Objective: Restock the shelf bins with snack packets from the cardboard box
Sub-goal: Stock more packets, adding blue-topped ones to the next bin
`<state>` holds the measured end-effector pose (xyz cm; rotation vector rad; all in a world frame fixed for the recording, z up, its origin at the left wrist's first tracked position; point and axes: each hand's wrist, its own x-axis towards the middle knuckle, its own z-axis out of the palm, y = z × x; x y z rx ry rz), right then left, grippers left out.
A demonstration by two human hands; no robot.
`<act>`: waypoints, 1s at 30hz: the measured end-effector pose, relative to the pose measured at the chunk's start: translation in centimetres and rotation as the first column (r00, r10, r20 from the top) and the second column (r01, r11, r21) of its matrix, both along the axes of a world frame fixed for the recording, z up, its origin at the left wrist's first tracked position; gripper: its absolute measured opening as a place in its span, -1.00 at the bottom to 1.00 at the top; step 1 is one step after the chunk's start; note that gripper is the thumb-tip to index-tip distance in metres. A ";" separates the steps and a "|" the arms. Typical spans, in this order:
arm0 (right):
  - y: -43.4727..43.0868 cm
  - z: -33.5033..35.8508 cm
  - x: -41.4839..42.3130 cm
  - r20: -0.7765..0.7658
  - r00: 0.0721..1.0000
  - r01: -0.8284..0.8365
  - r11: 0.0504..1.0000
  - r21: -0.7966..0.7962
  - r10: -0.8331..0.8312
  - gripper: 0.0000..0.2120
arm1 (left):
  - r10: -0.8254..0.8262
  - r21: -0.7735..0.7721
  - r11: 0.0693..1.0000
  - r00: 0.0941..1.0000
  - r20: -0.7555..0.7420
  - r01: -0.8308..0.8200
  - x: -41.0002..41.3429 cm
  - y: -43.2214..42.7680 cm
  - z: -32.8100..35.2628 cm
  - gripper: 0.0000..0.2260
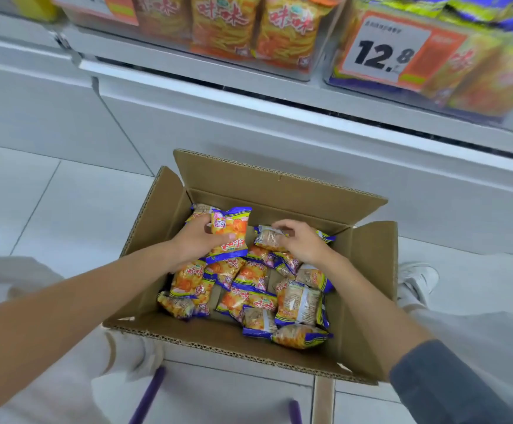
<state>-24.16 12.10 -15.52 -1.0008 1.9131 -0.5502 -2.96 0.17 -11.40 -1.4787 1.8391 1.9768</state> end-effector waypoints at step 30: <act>2.2 13.5 1.9 0.316 0.878 0.452 0.839 -0.302 -0.360 -0.85 | 0.145 -0.031 0.988 0.973 -0.180 -0.153 -1.8 3.4 7.8 -0.40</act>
